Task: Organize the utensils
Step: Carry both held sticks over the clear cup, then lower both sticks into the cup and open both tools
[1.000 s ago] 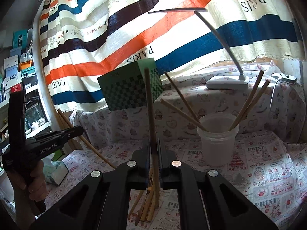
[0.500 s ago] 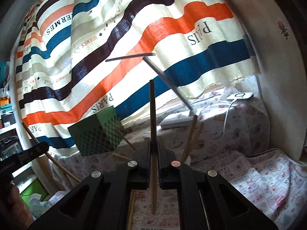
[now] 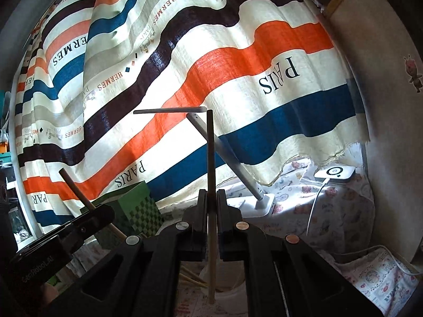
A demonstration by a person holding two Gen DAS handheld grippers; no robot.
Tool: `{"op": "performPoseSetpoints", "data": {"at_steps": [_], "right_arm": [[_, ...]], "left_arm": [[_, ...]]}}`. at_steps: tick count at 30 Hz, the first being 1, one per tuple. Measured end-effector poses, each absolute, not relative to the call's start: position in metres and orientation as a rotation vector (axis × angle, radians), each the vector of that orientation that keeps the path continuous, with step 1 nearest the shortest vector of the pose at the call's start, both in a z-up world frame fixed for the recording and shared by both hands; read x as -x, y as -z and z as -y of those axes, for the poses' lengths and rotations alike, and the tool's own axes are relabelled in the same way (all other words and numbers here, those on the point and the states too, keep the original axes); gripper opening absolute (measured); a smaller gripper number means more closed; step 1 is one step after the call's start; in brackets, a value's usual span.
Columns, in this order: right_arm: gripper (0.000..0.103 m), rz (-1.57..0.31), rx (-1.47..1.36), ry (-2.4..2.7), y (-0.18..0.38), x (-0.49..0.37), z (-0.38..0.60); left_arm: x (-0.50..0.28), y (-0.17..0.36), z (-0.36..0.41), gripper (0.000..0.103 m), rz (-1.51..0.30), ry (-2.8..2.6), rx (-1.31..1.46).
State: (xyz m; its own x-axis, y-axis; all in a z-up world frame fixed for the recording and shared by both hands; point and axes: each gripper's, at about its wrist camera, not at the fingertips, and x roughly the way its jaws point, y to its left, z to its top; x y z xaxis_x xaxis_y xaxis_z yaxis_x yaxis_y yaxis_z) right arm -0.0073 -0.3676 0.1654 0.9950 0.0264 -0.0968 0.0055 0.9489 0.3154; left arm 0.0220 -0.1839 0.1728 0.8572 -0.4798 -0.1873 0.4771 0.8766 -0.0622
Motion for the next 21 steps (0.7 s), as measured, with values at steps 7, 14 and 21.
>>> {"op": "performPoseSetpoints", "data": {"at_steps": [7, 14, 21], "right_arm": [[0.007, -0.147, -0.169, 0.0, -0.163, -0.037, 0.354], [0.007, -0.347, -0.206, -0.013, -0.139, -0.077, 0.361], [0.007, -0.432, -0.208, -0.076, -0.138, -0.094, 0.364]], "left_arm": [[-0.058, -0.135, 0.192, 0.006, -0.3, 0.484, 0.045], [-0.079, -0.111, 0.206, 0.006, -0.404, 0.492, -0.041], [-0.087, -0.111, 0.202, 0.006, -0.417, 0.502, -0.007]]}}
